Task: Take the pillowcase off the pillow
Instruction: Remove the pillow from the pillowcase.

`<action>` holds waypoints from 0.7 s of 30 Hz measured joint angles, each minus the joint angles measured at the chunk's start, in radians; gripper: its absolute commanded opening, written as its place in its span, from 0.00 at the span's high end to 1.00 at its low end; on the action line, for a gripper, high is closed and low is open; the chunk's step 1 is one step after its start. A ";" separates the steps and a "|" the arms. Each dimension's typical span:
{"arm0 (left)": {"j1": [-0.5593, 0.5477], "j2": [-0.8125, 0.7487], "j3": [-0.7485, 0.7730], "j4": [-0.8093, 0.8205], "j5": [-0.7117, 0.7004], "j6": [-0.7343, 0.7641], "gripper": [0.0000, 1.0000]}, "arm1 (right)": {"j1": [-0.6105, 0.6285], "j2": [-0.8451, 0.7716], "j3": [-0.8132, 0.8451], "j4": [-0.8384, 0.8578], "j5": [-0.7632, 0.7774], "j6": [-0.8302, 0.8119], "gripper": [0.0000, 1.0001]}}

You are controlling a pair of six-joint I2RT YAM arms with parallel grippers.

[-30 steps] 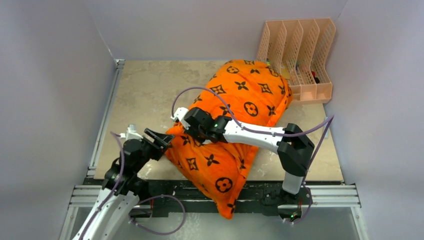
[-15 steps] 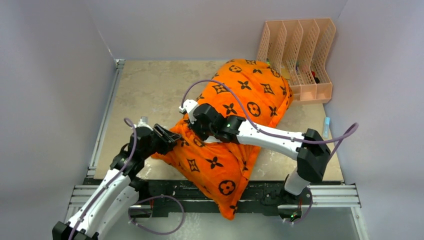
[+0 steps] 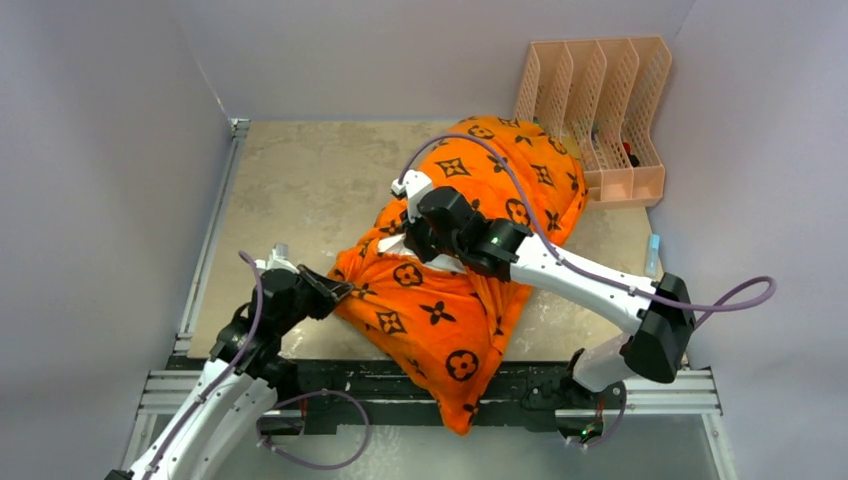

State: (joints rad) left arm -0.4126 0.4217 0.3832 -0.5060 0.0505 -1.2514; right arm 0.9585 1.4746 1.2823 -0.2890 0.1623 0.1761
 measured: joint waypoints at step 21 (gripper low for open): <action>-0.196 0.134 -0.064 0.135 -0.038 -0.171 1.00 | -0.063 -0.280 -0.160 0.001 -0.369 -0.014 0.68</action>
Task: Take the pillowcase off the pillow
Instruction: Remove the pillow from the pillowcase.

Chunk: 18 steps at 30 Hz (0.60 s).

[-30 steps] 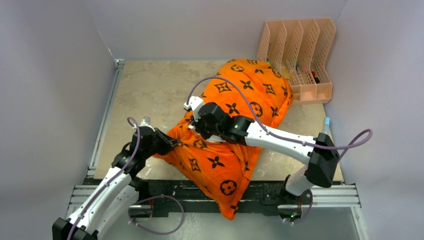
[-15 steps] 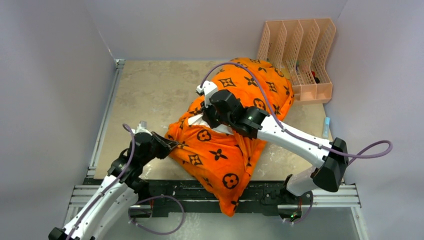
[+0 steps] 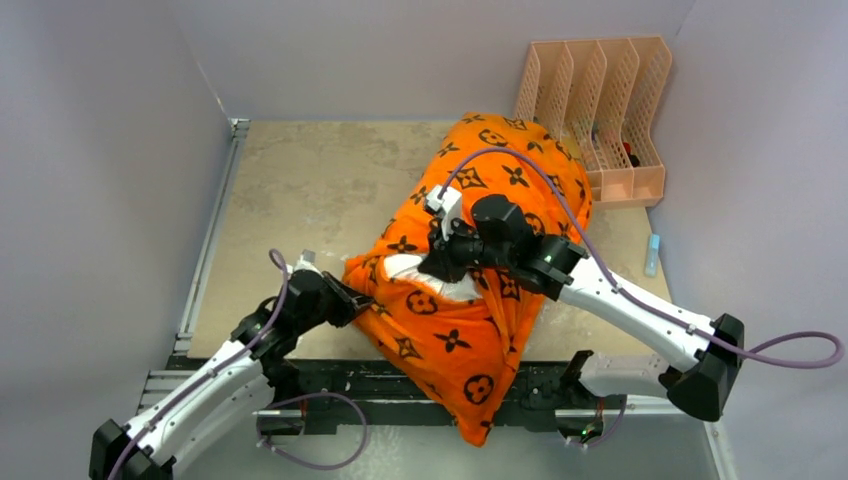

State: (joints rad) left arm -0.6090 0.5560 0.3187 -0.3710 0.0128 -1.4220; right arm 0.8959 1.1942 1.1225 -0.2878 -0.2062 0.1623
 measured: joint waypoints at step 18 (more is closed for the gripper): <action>0.014 0.043 -0.058 -0.053 -0.111 0.054 1.00 | 0.144 -0.194 -0.081 -0.063 0.053 0.215 0.61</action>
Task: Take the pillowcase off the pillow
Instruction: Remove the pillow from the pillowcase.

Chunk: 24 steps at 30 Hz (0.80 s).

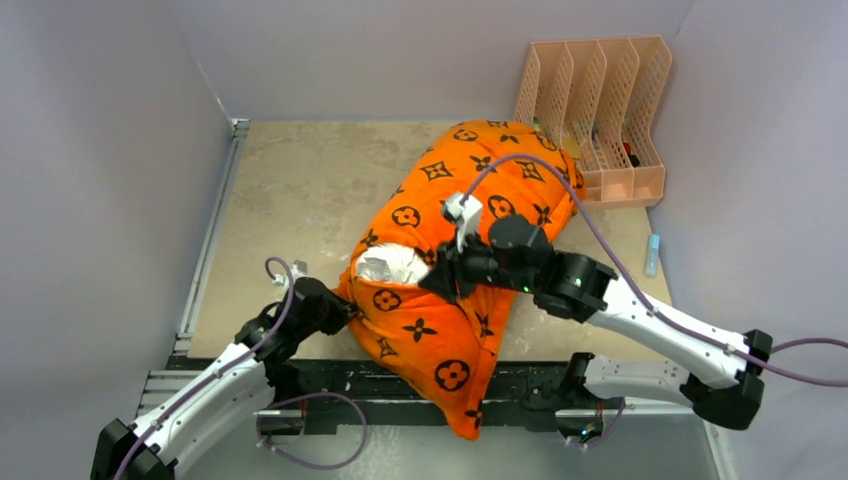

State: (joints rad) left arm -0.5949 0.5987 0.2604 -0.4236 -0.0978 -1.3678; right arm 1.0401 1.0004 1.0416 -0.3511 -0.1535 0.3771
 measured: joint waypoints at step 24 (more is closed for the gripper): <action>0.000 -0.027 -0.015 -0.005 0.008 0.026 1.00 | 0.090 0.533 0.351 -0.060 0.137 -0.278 0.39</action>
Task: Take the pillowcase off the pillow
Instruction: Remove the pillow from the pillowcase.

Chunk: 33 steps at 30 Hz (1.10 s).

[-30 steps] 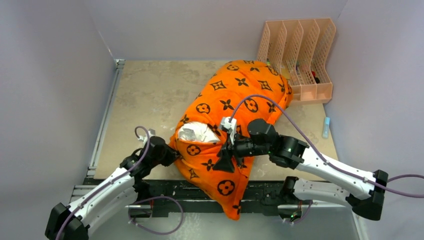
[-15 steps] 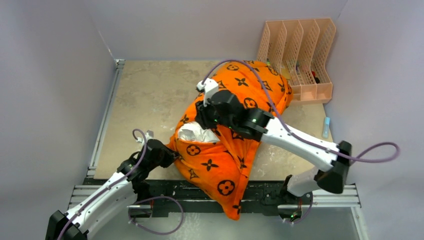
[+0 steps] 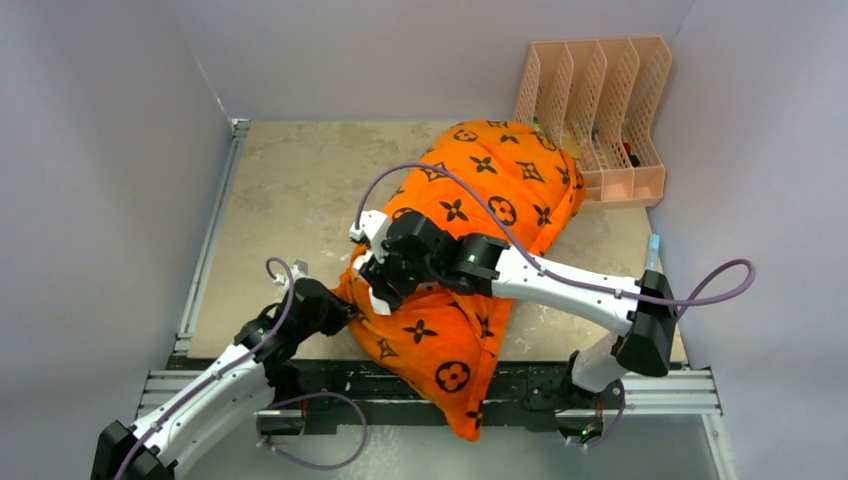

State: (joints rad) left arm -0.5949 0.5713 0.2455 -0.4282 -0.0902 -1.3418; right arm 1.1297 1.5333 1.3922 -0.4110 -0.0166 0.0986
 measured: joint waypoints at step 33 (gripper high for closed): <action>0.000 -0.065 0.000 -0.060 0.000 0.000 1.00 | 0.022 0.307 0.372 -0.255 0.196 0.016 0.42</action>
State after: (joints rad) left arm -0.5949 0.5064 0.2455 -0.4877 -0.0906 -1.3415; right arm 1.1515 1.8408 1.7641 -0.6662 0.1799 0.1146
